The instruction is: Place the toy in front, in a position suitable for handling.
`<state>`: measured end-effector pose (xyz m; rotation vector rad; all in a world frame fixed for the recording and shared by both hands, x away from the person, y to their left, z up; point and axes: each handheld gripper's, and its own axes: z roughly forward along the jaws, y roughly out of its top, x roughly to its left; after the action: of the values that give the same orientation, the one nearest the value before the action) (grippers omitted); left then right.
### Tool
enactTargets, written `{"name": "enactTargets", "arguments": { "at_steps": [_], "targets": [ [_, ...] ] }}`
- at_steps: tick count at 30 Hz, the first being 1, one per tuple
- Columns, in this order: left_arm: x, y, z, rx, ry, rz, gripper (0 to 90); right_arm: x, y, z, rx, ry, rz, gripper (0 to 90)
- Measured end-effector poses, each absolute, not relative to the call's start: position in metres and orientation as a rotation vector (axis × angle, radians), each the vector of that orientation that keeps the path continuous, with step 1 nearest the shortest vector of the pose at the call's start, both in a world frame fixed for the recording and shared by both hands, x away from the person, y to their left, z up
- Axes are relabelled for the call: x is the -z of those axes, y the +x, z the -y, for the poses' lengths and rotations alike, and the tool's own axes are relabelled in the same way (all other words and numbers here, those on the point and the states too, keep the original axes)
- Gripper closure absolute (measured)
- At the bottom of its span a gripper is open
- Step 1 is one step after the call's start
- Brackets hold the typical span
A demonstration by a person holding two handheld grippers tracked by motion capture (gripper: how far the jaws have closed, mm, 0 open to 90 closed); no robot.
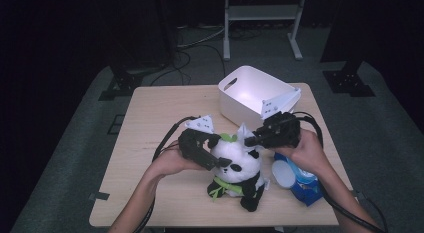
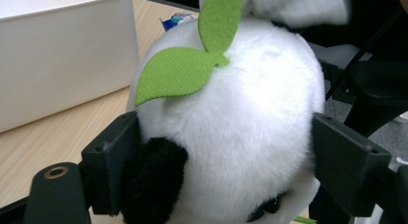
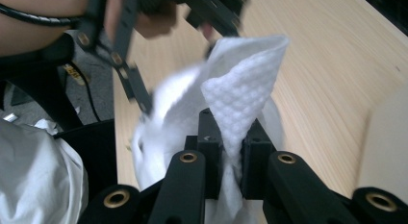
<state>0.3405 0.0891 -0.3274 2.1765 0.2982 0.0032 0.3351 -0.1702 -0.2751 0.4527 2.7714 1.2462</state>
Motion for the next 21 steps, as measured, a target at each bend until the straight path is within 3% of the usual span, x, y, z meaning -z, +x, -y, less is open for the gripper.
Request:
{"name": "enactTargets", "arguments": {
  "at_steps": [12,21],
  "targets": [
    [0.332,0.342,-0.102,0.003,2.142,-0.335,16.9,0.347,0.354,0.247,-1.097,0.834,-2.768,81.0],
    [0.334,0.343,-0.114,0.01,2.136,-0.362,16.8,0.392,0.359,0.281,-0.991,1.028,-2.752,77.2]
  ]
}}
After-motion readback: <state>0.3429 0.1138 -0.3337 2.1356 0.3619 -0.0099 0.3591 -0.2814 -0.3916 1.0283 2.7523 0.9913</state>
